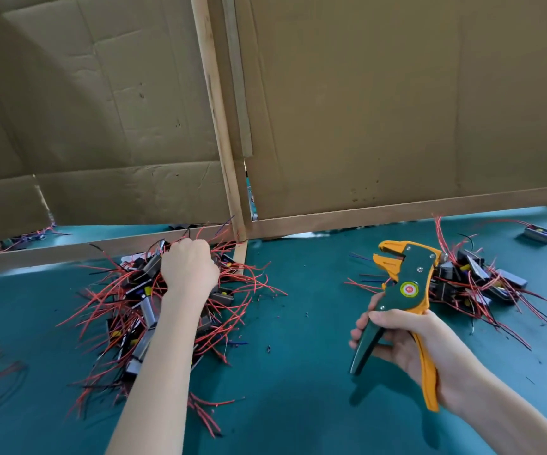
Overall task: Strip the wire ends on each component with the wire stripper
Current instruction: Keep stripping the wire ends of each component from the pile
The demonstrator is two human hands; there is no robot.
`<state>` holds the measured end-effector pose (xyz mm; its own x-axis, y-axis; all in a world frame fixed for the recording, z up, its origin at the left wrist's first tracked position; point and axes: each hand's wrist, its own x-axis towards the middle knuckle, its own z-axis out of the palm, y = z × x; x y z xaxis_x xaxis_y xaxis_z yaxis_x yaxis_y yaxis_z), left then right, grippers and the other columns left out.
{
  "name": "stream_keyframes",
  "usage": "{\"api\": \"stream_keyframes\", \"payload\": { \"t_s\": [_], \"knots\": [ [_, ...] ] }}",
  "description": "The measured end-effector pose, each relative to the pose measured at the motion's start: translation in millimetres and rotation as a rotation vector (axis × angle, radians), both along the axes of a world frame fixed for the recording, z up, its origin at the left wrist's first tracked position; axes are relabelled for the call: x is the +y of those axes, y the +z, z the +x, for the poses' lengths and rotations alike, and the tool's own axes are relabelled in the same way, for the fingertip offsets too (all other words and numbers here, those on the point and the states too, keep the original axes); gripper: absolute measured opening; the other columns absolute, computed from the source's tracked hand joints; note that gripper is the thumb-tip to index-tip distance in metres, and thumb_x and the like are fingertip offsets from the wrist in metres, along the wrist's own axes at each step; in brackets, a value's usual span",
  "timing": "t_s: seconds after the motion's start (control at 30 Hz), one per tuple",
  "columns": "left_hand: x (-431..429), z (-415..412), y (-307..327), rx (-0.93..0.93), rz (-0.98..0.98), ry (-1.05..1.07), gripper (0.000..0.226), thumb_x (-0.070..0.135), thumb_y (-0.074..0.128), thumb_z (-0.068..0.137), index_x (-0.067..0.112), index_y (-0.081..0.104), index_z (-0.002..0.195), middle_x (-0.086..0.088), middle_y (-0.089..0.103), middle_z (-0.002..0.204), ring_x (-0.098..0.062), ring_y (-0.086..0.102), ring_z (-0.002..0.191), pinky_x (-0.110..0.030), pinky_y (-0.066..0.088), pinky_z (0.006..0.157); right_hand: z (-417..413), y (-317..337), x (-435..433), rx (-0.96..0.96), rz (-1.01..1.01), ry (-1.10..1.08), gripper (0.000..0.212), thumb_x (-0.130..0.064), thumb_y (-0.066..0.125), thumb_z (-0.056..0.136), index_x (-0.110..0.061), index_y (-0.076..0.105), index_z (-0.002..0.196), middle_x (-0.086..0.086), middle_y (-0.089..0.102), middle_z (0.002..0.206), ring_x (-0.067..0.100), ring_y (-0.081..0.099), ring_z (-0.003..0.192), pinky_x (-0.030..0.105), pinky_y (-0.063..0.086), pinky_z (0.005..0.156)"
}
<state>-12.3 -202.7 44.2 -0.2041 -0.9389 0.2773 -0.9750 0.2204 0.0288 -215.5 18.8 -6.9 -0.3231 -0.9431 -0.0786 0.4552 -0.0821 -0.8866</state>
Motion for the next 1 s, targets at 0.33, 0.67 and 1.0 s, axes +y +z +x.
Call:
{"api": "stream_keyframes", "payload": {
  "t_s": [0.33, 0.67, 1.0],
  "knots": [
    [15.7, 0.3, 28.1, 0.725, -0.099, -0.376, 0.039, 0.021, 0.073, 0.082, 0.021, 0.06, 0.119, 0.007, 0.066, 0.093, -0.013, 0.06, 0.09, -0.025, 0.044, 0.081, -2.3, -0.8, 0.6, -0.013, 0.0, -0.007, 0.023, -0.003, 0.064, 0.066, 0.002, 0.061, 0.089, 0.024, 0.063, 0.077, 0.036, 0.067, 0.068, 0.045, 0.059, 0.062],
    [47.7, -54.4, 10.2, 0.868, 0.25, -0.832, 0.059, -0.005, 0.078, 0.068, 0.021, 0.056, 0.117, 0.006, 0.071, 0.087, -0.007, 0.062, 0.081, -0.008, 0.041, 0.076, -4.4, 1.7, 0.7, -0.049, 0.008, -0.039, 0.019, -0.003, 0.062, 0.068, 0.002, 0.06, 0.086, 0.022, 0.063, 0.075, 0.033, 0.067, 0.067, 0.043, 0.06, 0.063],
    [44.9, -72.7, -47.6, 0.302, 0.465, -0.802, 0.041, -0.01, 0.052, 0.075, 0.012, 0.07, 0.104, -0.001, 0.072, 0.097, -0.01, 0.06, 0.083, -0.009, 0.043, 0.072, -7.7, 5.8, 0.6, -0.1, 0.012, -0.068, 0.022, -0.003, 0.061, 0.067, 0.002, 0.058, 0.088, 0.02, 0.064, 0.074, 0.031, 0.068, 0.067, 0.046, 0.062, 0.067]
  ]
}}
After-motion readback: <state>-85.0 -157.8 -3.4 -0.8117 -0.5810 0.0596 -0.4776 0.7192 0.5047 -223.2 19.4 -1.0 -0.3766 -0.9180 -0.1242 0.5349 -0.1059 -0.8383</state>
